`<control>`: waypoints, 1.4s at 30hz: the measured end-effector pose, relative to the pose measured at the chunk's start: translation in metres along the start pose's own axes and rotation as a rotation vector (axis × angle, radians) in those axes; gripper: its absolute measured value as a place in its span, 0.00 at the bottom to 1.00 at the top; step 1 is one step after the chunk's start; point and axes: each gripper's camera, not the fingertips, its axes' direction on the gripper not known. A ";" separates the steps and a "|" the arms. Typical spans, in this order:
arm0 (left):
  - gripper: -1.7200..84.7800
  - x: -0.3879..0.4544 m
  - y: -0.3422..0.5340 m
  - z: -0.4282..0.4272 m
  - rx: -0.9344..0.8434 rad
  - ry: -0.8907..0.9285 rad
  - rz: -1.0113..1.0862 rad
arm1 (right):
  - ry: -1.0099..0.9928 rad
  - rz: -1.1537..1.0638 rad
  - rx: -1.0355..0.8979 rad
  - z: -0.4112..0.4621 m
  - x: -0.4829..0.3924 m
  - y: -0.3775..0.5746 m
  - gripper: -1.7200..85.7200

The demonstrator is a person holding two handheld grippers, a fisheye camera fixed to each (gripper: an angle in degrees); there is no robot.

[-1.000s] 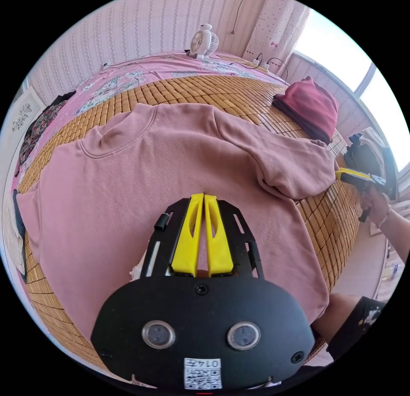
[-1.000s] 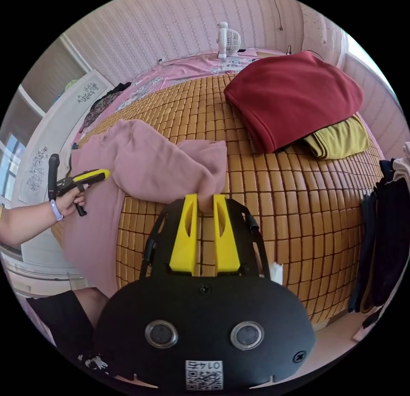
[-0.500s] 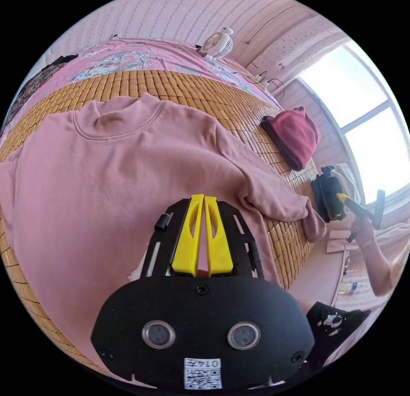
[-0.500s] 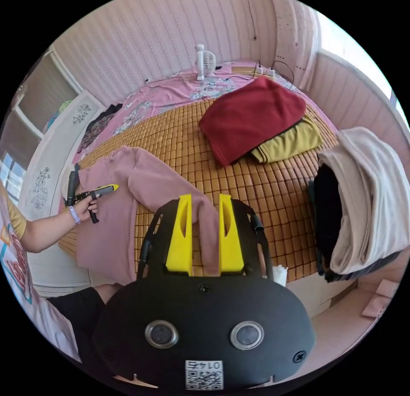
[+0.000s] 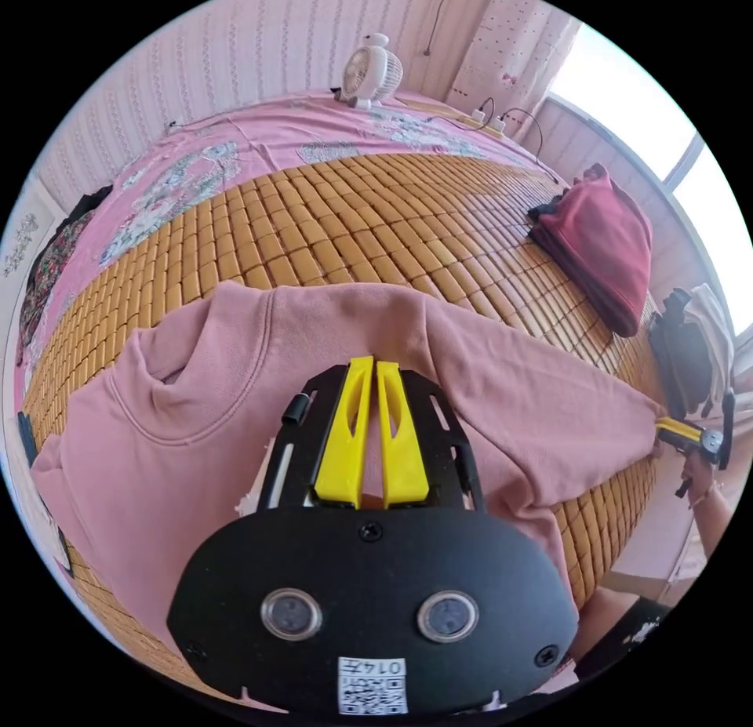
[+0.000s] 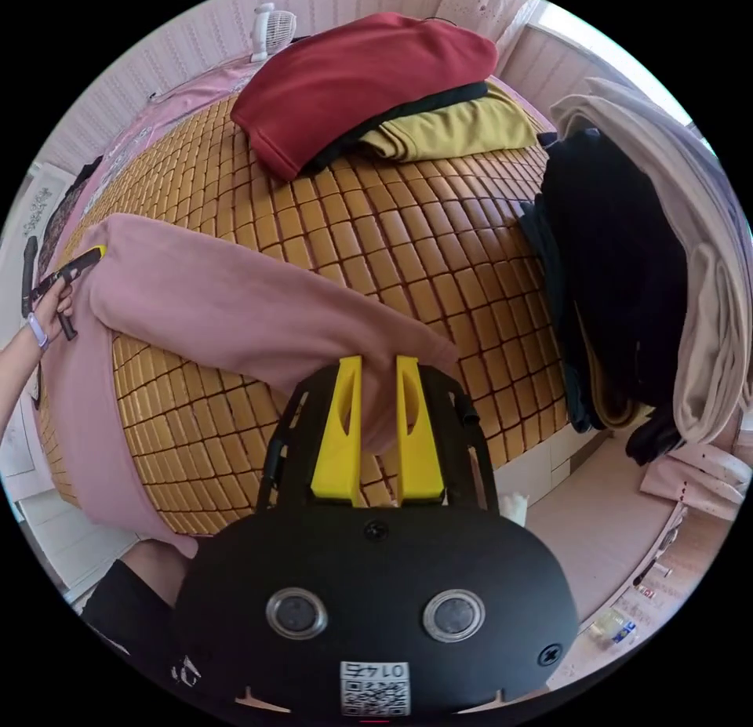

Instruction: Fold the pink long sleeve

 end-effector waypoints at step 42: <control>0.01 0.087 -0.012 0.051 0.081 -0.179 0.147 | -0.076 0.194 0.083 0.034 0.054 0.002 0.01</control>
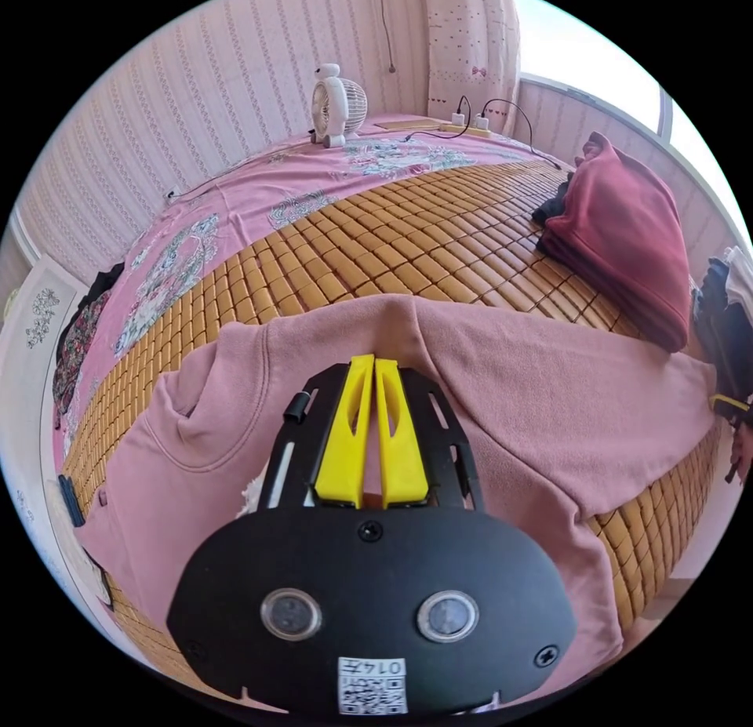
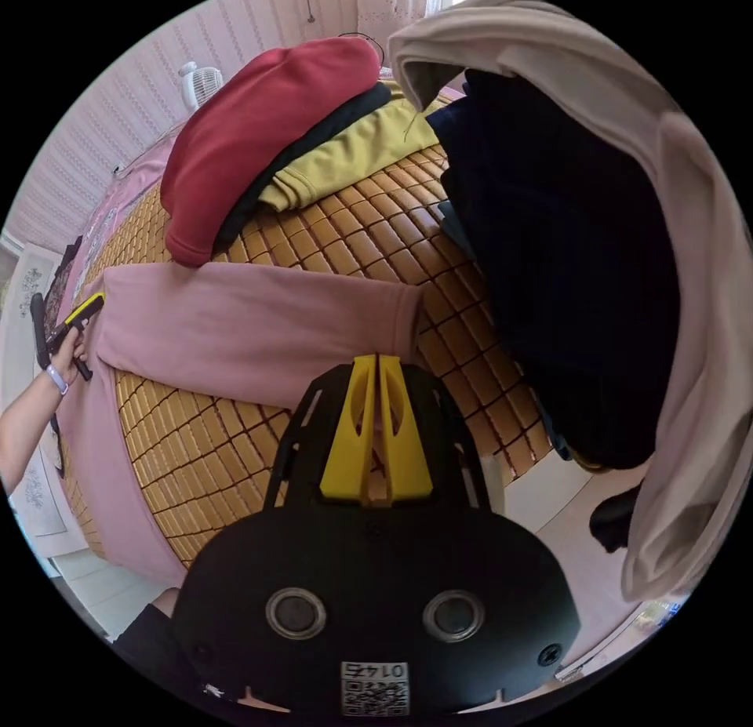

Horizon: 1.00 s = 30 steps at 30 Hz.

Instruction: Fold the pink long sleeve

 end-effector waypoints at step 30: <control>0.01 -0.144 0.519 -0.071 -0.042 0.071 -0.645 | -0.597 -1.273 0.001 -0.013 -0.667 0.029 0.09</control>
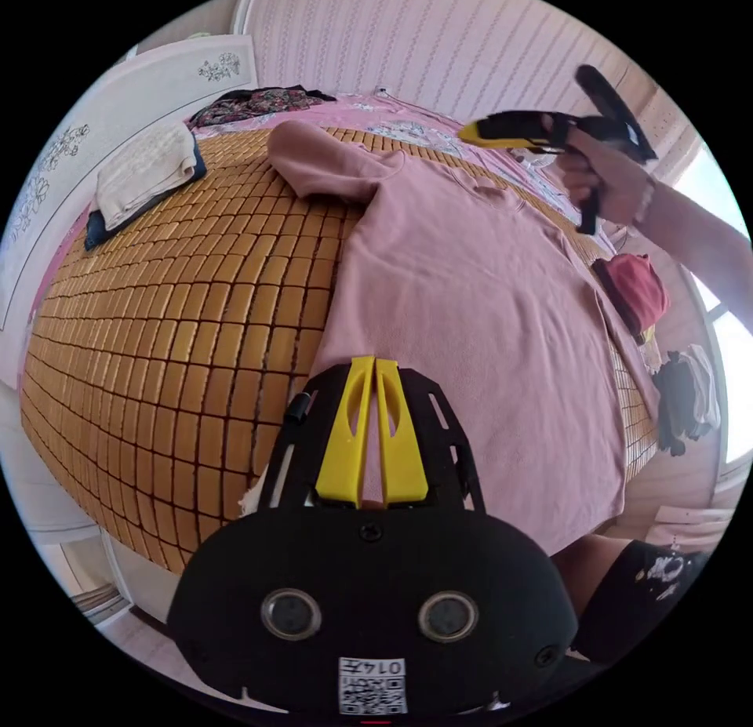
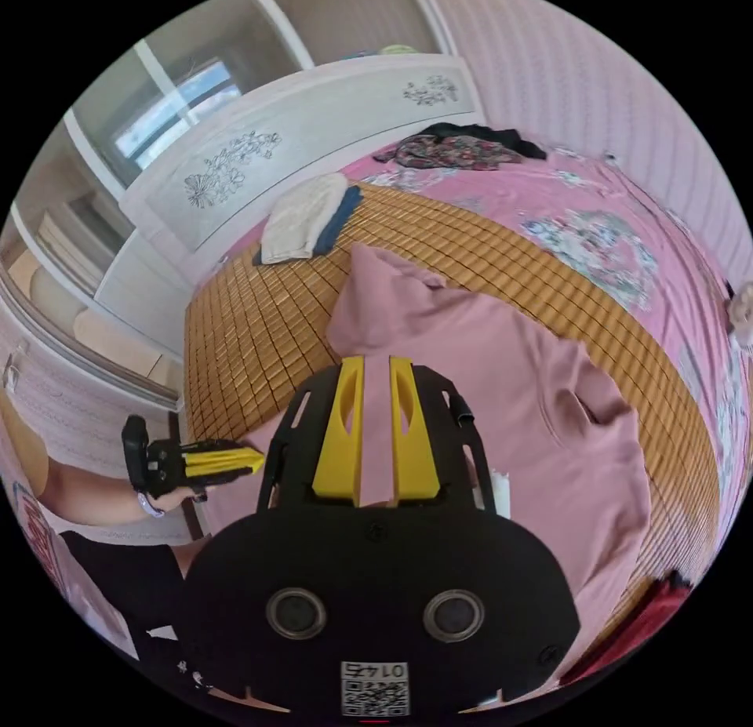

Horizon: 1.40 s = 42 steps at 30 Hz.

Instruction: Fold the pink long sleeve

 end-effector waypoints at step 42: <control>0.12 0.050 -0.191 0.217 -0.031 0.003 0.449 | -0.034 0.587 -0.244 0.008 0.132 0.217 0.09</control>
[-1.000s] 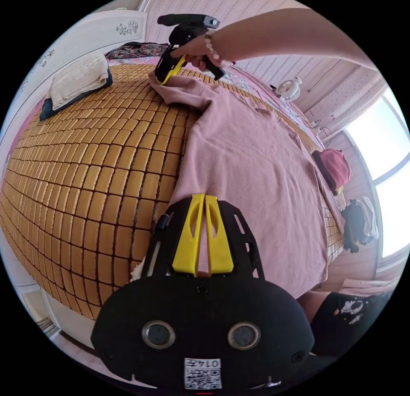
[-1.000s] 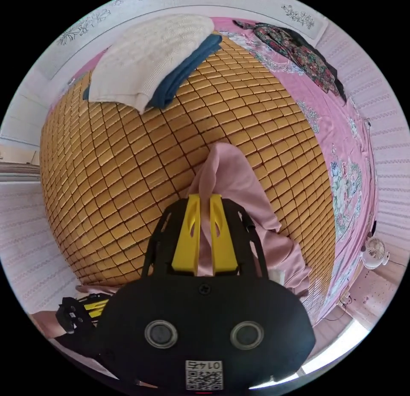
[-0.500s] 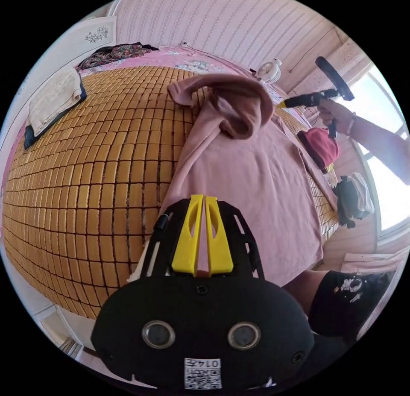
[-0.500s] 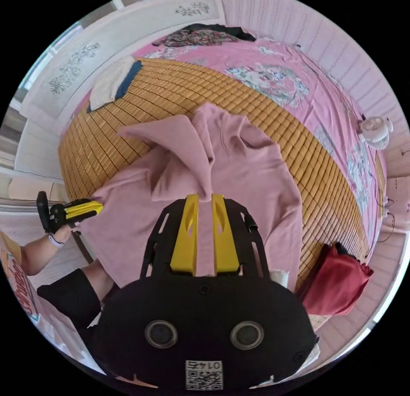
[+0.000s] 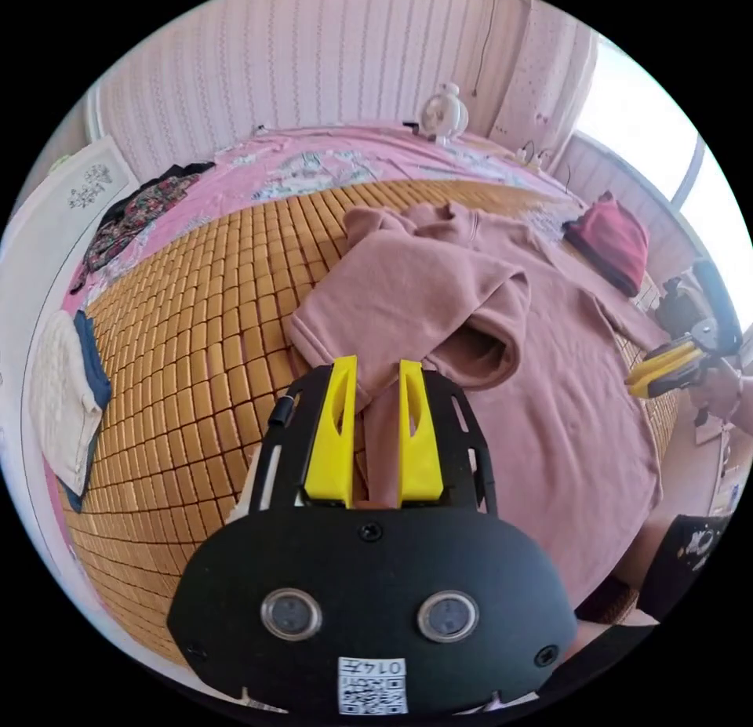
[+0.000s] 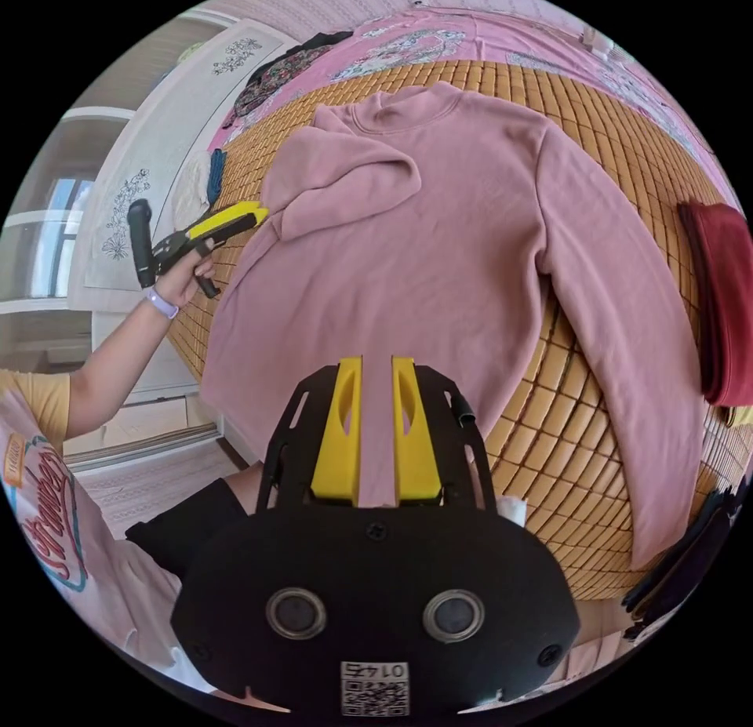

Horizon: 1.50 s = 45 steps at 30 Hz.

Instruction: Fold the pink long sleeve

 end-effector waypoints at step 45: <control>0.02 -0.196 0.394 -0.094 0.020 0.048 -1.099 | 0.400 -0.630 0.008 0.180 -0.298 -0.257 0.09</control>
